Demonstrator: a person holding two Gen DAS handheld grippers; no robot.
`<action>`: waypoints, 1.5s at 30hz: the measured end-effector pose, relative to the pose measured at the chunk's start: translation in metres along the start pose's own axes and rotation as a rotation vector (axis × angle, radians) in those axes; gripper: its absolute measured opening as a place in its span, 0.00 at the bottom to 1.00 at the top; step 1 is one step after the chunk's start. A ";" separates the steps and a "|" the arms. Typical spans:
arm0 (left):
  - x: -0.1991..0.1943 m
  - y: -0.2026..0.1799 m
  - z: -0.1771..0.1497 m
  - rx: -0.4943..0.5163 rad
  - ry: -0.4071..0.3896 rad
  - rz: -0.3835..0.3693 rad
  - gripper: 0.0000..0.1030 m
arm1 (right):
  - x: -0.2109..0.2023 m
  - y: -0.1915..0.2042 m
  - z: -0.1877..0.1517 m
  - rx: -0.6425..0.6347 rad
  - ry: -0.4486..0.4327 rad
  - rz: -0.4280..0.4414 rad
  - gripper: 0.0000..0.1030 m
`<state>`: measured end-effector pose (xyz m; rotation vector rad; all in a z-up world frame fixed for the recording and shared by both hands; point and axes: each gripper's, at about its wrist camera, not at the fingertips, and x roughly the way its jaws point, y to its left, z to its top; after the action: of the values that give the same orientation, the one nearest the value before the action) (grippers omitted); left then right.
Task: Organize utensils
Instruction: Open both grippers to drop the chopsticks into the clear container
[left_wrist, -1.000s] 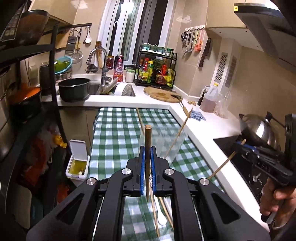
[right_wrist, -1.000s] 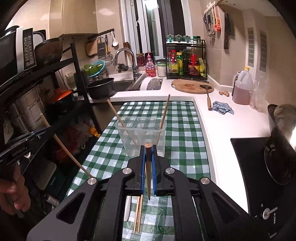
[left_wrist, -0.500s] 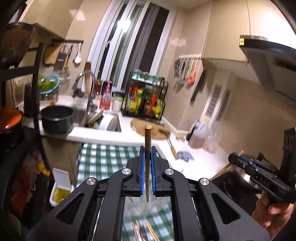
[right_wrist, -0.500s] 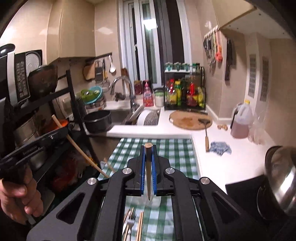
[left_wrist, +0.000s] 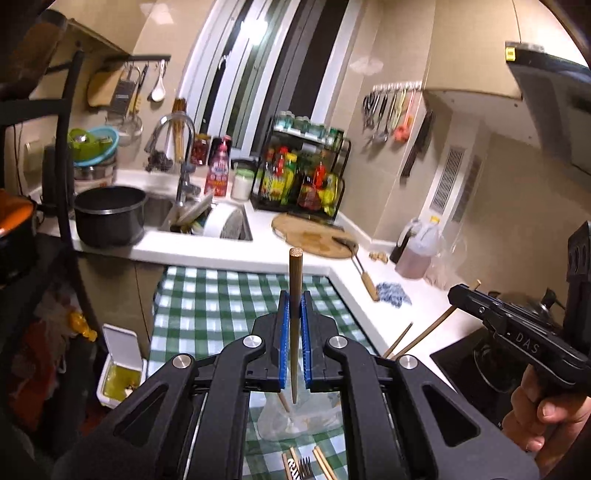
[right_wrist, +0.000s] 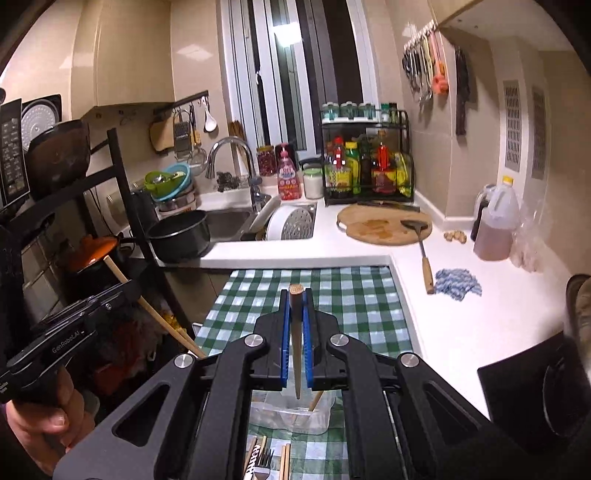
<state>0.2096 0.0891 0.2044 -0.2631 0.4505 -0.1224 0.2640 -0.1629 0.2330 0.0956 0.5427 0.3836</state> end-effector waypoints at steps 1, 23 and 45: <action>0.003 0.001 -0.002 0.001 0.012 0.002 0.06 | 0.004 -0.001 -0.004 0.004 0.009 -0.002 0.06; 0.012 0.000 -0.020 0.024 0.042 0.040 0.20 | 0.036 -0.016 -0.038 -0.001 0.117 -0.035 0.29; -0.101 -0.019 -0.096 0.107 -0.057 0.099 0.20 | -0.114 -0.027 -0.124 -0.022 -0.071 -0.004 0.17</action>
<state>0.0754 0.0674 0.1679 -0.1382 0.3986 -0.0423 0.1187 -0.2332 0.1778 0.0867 0.4684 0.3809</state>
